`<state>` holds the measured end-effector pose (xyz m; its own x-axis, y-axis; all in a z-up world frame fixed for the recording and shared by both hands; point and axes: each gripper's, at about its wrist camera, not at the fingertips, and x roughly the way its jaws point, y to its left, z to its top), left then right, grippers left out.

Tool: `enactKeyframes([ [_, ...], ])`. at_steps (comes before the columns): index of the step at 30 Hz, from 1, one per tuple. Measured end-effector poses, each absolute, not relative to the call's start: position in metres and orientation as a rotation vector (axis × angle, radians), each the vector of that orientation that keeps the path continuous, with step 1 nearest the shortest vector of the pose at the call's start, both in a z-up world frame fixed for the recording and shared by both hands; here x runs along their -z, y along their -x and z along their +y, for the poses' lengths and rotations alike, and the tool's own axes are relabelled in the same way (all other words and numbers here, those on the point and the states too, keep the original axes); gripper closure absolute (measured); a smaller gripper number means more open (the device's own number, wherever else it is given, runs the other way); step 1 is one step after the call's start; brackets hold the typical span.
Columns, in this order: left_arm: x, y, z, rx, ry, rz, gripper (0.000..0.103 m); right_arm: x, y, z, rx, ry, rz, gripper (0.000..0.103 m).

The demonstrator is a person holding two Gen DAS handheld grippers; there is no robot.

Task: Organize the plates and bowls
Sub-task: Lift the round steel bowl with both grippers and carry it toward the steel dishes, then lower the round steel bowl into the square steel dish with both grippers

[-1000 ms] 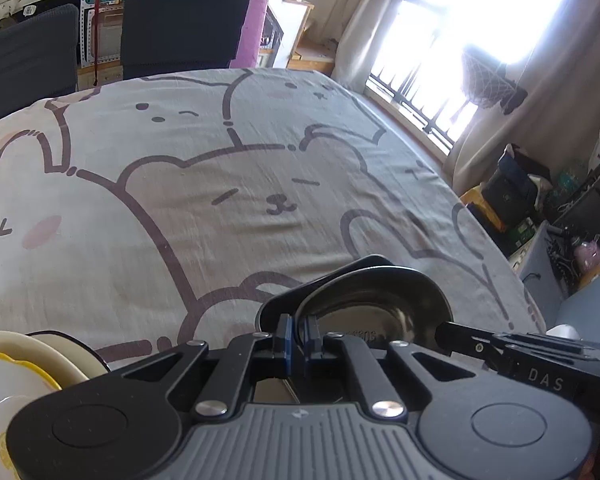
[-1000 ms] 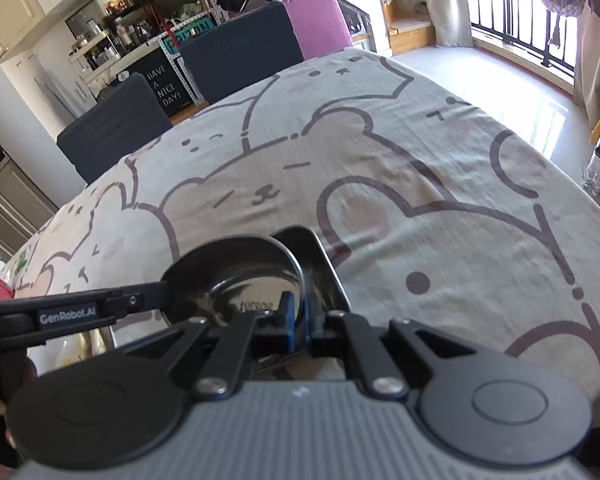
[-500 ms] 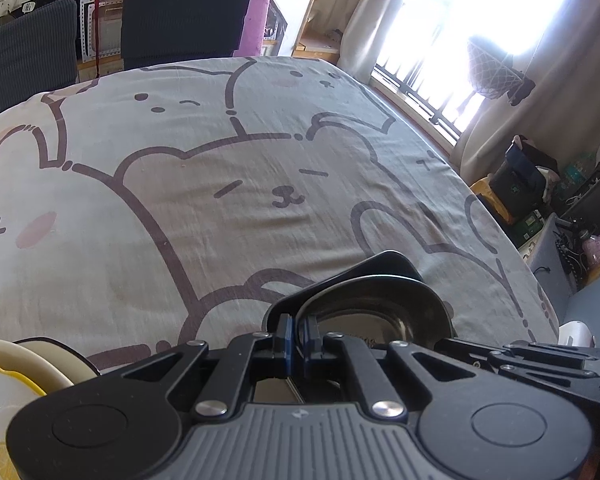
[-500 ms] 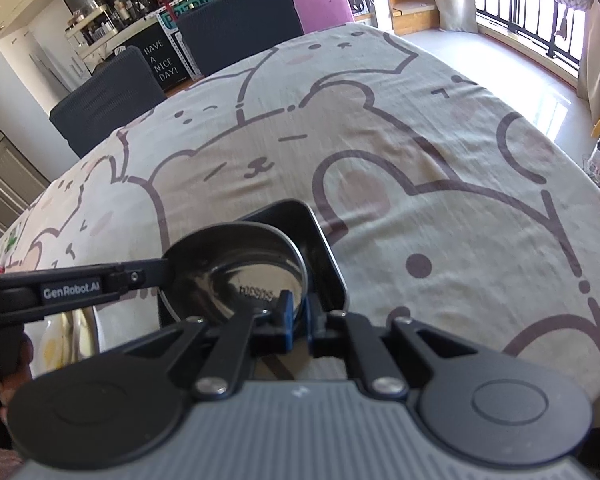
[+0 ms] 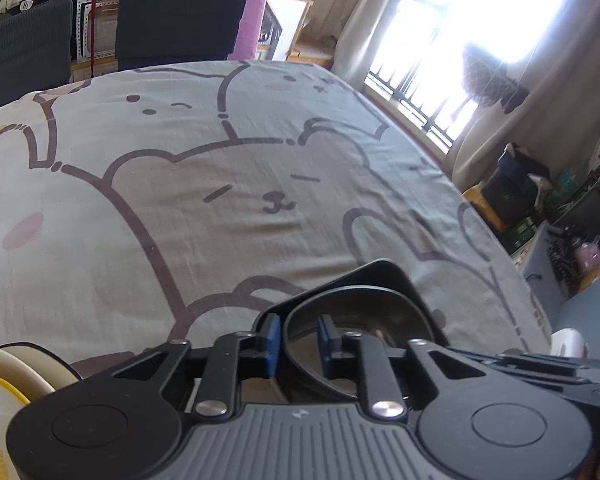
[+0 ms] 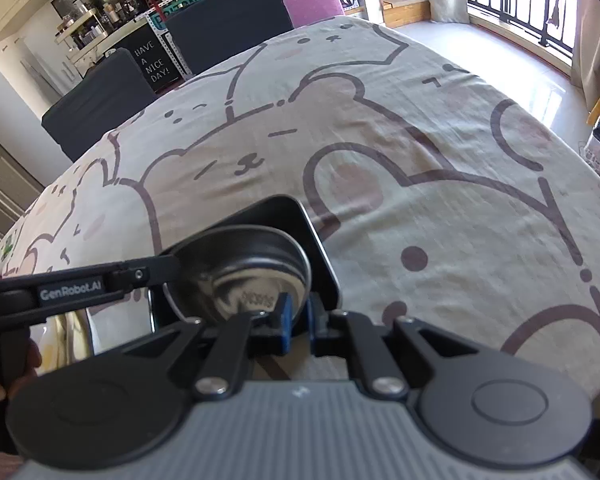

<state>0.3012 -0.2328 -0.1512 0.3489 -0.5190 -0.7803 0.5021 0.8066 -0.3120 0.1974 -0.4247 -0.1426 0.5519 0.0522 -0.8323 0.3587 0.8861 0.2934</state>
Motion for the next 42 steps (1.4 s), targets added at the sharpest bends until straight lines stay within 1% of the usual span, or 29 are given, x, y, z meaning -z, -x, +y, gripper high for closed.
enactKeyframes([
  [2,0.148,-0.3,-0.232,0.658,0.021,1.003,0.066,0.142,-0.197,-0.425,0.191,-0.465,0.976,0.091],
  [3,0.146,-0.299,-0.231,0.66,0.019,0.996,0.065,0.141,-0.196,-0.425,0.194,-0.463,0.973,0.089],
  [6,0.139,-0.296,-0.228,0.661,0.013,0.978,0.063,0.135,-0.192,-0.425,0.205,-0.451,0.95,0.076],
  [12,0.128,-0.29,-0.213,0.637,0.032,0.981,0.06,0.12,-0.187,-0.433,0.148,-0.407,0.87,0.075],
  [15,0.128,-0.287,-0.207,0.626,0.038,1.004,0.06,0.119,-0.195,-0.439,0.112,-0.337,0.884,0.075],
  [17,0.13,-0.285,-0.206,0.622,0.026,1.024,0.06,0.121,-0.205,-0.444,0.085,-0.288,0.901,0.072],
  [19,0.133,-0.281,-0.208,0.624,-0.002,1.043,0.06,0.122,-0.215,-0.448,0.078,-0.249,0.915,0.053],
  [20,0.135,-0.28,-0.21,0.63,-0.02,1.051,0.06,0.122,-0.22,-0.45,0.081,-0.23,0.913,0.051],
  [30,0.151,-0.269,-0.23,0.664,-0.215,1.05,0.06,0.139,-0.271,-0.458,0.021,-0.157,0.984,0.049],
  [37,0.163,-0.274,-0.231,0.664,-0.208,1.093,0.062,0.157,-0.292,-0.459,0.002,-0.107,1.057,0.049],
  [42,0.166,-0.275,-0.236,0.669,-0.213,1.093,0.062,0.165,-0.289,-0.459,-0.001,-0.102,1.071,0.049],
])
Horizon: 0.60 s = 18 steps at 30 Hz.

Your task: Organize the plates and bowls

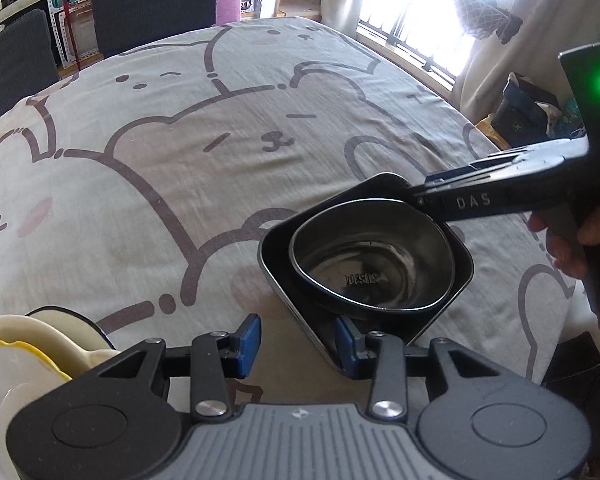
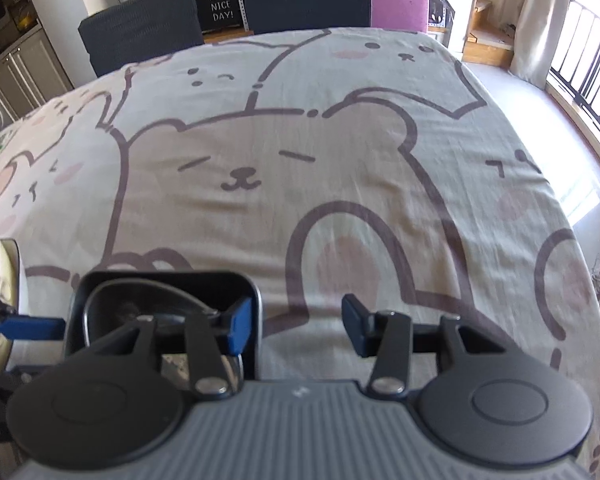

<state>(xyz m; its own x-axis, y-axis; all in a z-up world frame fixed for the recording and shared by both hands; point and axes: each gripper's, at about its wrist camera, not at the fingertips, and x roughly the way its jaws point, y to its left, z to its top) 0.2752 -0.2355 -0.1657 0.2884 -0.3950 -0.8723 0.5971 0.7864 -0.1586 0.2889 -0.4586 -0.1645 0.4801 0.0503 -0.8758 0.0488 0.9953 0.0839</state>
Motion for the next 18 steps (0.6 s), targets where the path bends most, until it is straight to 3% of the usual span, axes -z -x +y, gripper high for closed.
enactKeyframes([
  [4,0.168,-0.277,-0.236,0.661,-0.202,1.092,0.072,0.168,-0.28,-0.459,-0.011,-0.1,1.077,0.049],
  [12,0.17,-0.287,-0.233,0.636,-0.121,1.114,0.078,0.165,-0.258,-0.457,-0.042,-0.076,1.084,0.05],
  [14,0.17,-0.287,-0.233,0.638,-0.11,1.118,0.083,0.162,-0.254,-0.457,-0.05,-0.073,1.08,0.055],
  [16,0.171,-0.288,-0.232,0.643,-0.091,1.128,0.086,0.16,-0.254,-0.459,-0.093,-0.086,1.084,0.073],
  [18,0.171,-0.289,-0.231,0.644,-0.081,1.133,0.086,0.159,-0.255,-0.456,-0.126,-0.086,1.089,0.079],
])
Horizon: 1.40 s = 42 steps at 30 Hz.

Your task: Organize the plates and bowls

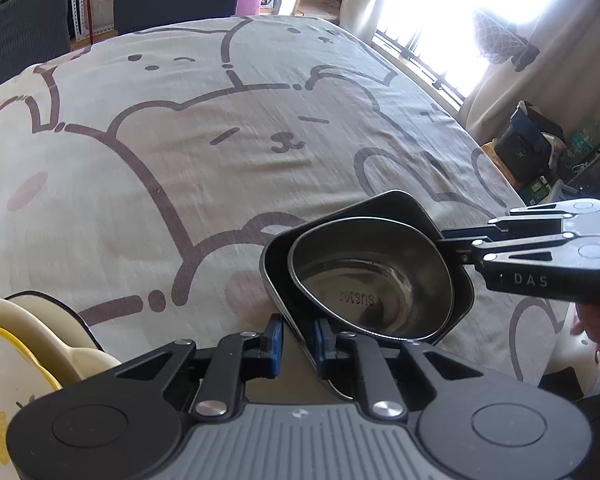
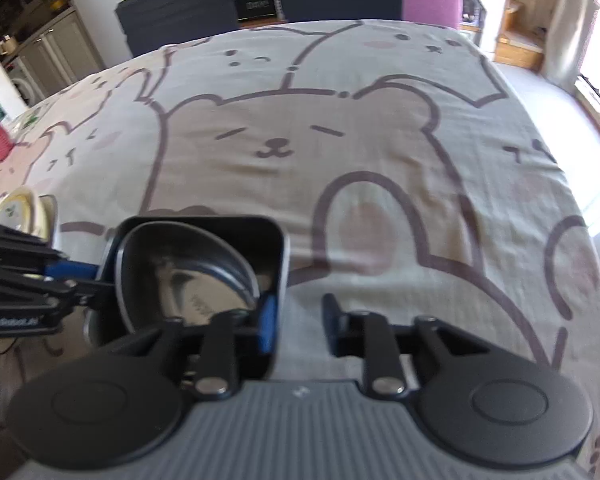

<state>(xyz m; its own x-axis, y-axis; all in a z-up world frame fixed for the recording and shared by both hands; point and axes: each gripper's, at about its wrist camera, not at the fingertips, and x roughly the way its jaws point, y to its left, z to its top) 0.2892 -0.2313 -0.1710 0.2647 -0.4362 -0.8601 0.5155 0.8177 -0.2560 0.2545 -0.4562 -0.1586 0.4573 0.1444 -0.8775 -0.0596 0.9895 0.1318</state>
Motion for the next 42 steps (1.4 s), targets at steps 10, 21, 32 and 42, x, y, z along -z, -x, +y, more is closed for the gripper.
enactKeyframes([
  [10,0.172,-0.296,-0.225,0.641,-0.004,1.187,0.088,0.154,-0.256,-0.452,-0.148,-0.086,1.093,0.083],
  [21,0.176,-0.301,-0.204,0.577,0.228,1.255,0.093,0.155,-0.256,-0.465,-0.185,-0.177,1.102,0.093],
  [32,0.175,-0.293,-0.2,0.513,0.281,1.233,0.094,0.151,-0.264,-0.46,-0.176,-0.179,1.138,0.094],
  [42,0.173,-0.287,-0.201,0.473,0.294,1.214,0.097,0.148,-0.269,-0.464,-0.165,-0.199,1.144,0.098],
])
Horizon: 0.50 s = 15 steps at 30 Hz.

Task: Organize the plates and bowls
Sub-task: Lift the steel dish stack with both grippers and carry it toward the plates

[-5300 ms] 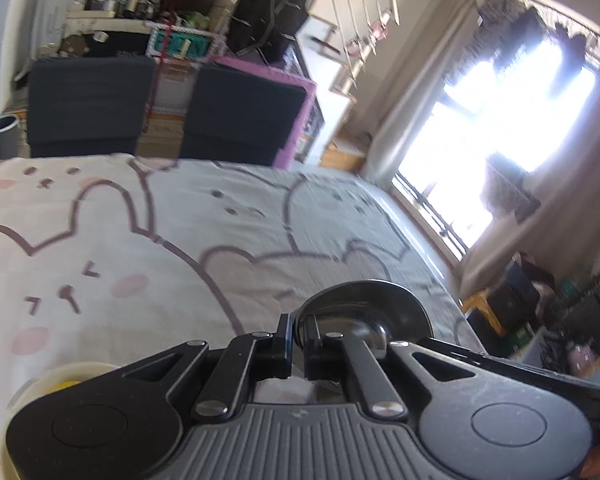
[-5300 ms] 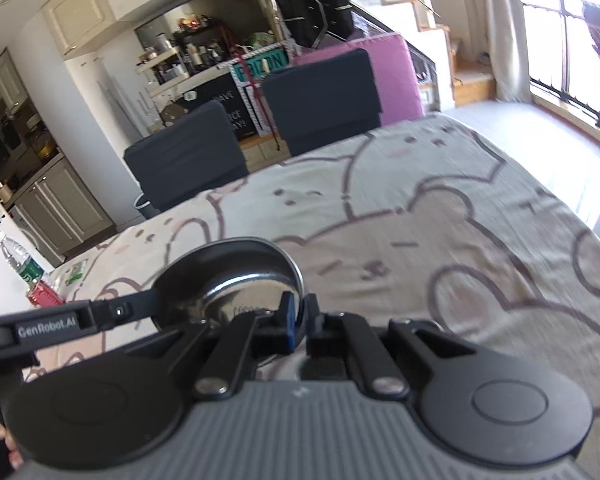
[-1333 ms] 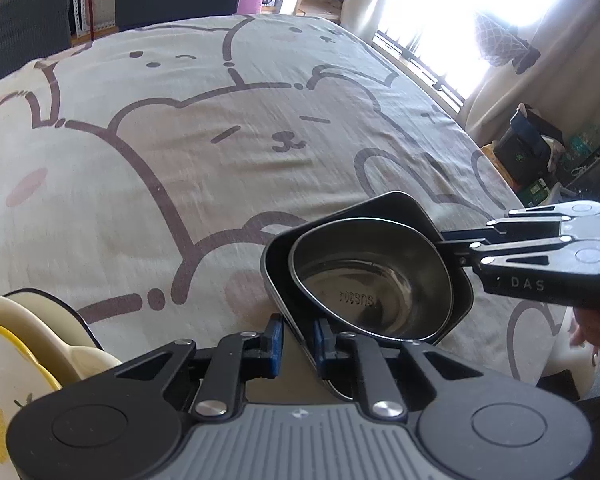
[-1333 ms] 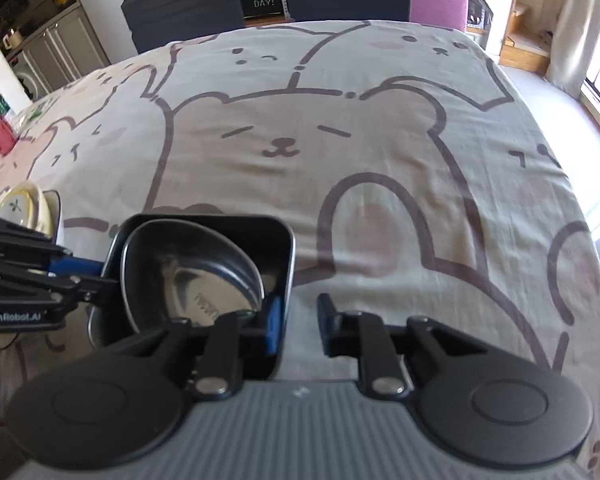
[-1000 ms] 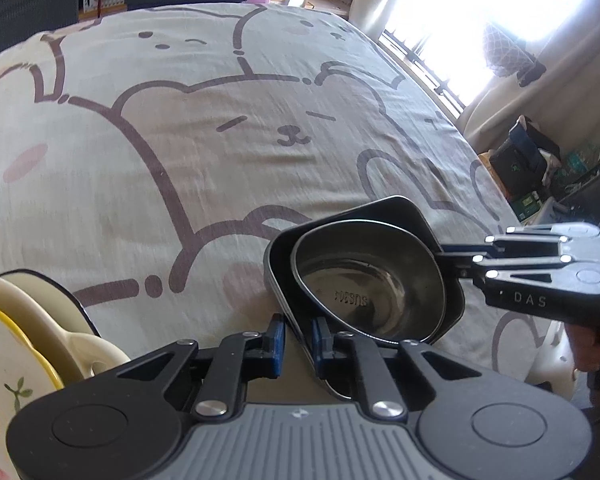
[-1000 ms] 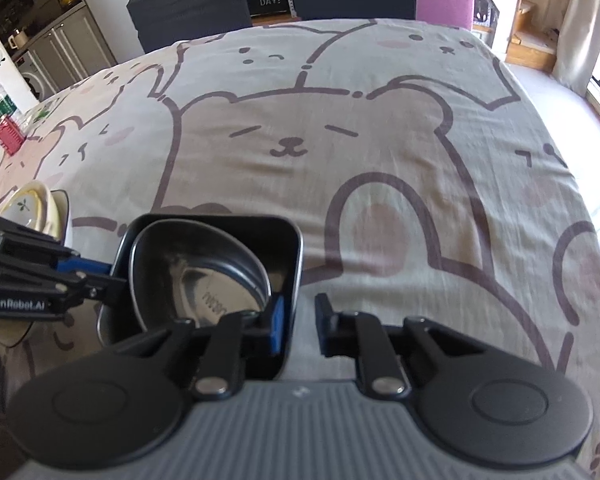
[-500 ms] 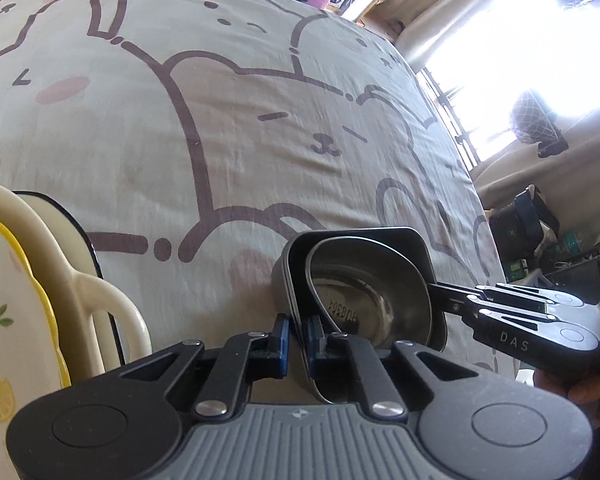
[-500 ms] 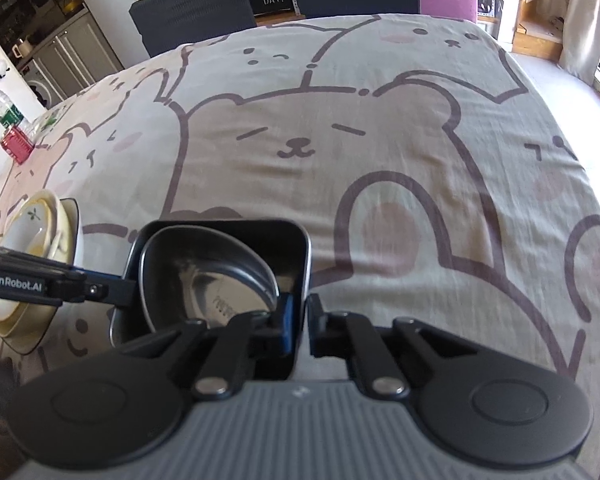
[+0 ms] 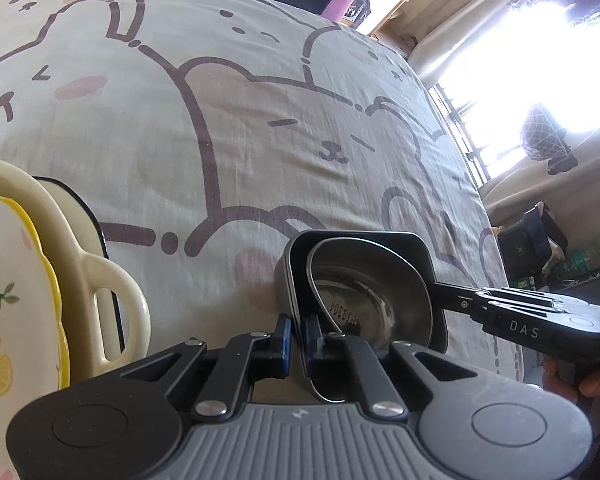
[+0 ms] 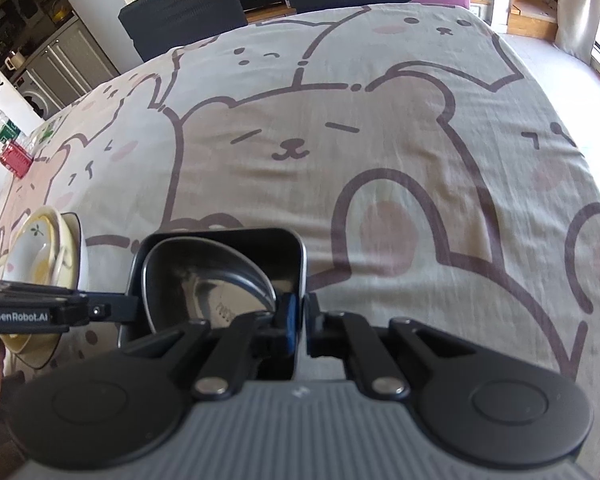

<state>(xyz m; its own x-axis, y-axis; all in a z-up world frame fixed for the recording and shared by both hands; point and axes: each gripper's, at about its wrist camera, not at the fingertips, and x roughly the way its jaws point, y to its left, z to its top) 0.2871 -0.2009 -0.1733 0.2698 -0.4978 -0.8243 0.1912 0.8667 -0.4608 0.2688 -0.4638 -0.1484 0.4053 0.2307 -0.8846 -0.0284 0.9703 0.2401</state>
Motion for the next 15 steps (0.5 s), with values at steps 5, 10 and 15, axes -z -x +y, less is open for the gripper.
enactKeyframes([
  [5,0.165,-0.288,-0.199,0.477,0.286,1.183,0.098,0.146,-0.264,-0.462,-0.165,-0.201,1.138,0.098],
  [10,0.145,-0.287,-0.19,0.499,0.312,1.122,0.099,0.129,-0.253,-0.468,-0.176,-0.241,1.082,0.098],
  [15,0.124,-0.282,-0.175,0.515,0.364,1.077,0.1,0.099,-0.241,-0.469,-0.203,-0.274,1.001,0.097],
])
